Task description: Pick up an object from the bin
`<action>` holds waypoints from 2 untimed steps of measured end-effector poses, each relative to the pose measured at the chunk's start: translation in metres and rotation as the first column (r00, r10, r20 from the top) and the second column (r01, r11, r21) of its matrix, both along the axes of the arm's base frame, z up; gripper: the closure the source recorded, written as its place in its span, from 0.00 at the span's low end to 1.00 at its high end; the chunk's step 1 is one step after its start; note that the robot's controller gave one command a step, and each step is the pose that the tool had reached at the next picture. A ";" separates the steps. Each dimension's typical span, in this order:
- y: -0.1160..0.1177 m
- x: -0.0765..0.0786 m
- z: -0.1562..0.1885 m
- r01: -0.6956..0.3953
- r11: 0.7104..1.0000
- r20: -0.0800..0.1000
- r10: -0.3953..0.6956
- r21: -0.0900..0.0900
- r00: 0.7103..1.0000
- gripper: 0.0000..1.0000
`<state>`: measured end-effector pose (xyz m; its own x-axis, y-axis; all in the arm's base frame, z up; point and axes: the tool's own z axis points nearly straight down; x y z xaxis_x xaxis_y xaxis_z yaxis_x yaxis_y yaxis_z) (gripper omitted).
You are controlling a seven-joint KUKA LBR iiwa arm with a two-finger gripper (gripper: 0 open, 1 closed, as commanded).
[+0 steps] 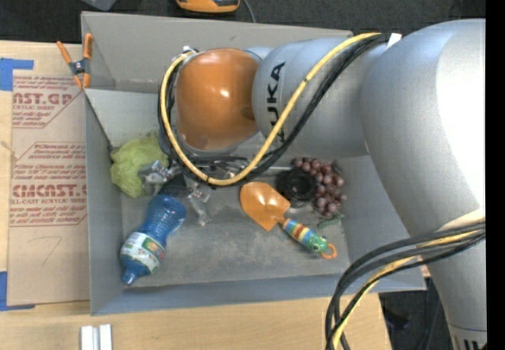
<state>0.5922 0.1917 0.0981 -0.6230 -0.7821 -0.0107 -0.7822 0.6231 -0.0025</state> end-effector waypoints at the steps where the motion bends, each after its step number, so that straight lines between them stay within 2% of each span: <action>1: 0.050 -0.080 -0.029 -0.141 0.990 -0.003 0.141 -0.001 0.990 0.00; 2: 0.045 -0.051 -0.029 -0.168 0.986 0.007 0.168 0.003 0.986 1.00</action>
Offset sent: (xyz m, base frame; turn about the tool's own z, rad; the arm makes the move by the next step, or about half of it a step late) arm -0.0510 0.0447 -0.0281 -0.1707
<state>0.5409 0.2371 0.0695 -0.4824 -0.8758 -0.0174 -0.8758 0.4826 -0.0065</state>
